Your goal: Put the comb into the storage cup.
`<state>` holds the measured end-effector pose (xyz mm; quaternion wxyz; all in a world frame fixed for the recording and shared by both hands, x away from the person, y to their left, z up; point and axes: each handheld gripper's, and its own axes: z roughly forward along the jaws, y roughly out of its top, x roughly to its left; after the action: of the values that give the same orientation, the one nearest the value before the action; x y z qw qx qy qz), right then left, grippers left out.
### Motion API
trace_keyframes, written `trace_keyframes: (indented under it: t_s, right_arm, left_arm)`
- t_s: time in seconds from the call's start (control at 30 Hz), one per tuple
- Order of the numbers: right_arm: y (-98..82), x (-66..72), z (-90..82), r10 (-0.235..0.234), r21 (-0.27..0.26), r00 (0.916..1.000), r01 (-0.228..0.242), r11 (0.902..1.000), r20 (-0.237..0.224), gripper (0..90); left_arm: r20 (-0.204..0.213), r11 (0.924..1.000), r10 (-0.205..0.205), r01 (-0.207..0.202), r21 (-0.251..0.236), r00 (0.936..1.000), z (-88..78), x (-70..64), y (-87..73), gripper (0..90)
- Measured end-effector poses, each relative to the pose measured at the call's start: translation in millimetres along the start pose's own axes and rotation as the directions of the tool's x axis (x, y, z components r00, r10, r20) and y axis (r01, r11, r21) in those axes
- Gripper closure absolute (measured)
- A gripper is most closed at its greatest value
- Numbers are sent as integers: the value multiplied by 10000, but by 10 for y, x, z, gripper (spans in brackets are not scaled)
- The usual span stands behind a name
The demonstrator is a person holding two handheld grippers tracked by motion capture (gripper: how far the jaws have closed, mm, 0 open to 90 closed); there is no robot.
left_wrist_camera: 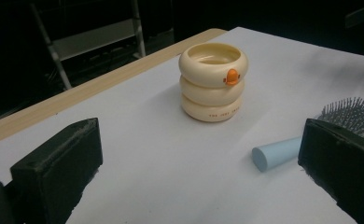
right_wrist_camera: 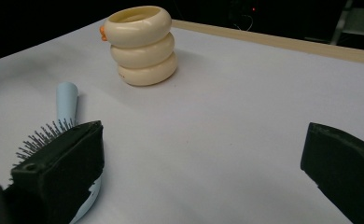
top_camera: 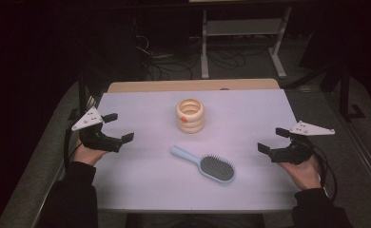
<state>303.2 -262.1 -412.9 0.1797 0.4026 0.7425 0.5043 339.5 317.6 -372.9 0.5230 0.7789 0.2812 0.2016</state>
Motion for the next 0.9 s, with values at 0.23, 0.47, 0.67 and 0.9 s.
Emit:
trace_keyframes:
  t_s: [0.23,0.47,0.67,0.9]
  right_arm:
    - [-1,1,9,-41,48,10000,41,10000,-13,0]
    - [-1,6,11,-82,87,10000,82,9999,-20,0]
    - [-2,11,21,-128,138,9999,129,9998,-34,0]
    - [-2,20,21,-188,177,9998,190,9997,-70,0]
  left_arm:
    - [156,9994,166,-171,296,9997,75,-12,42,0]
    - [343,9986,296,-311,426,9990,161,-41,97,0]
    - [593,9972,506,-537,520,9970,249,-100,173,0]
    - [806,9960,595,-646,623,9950,338,-158,207,0]
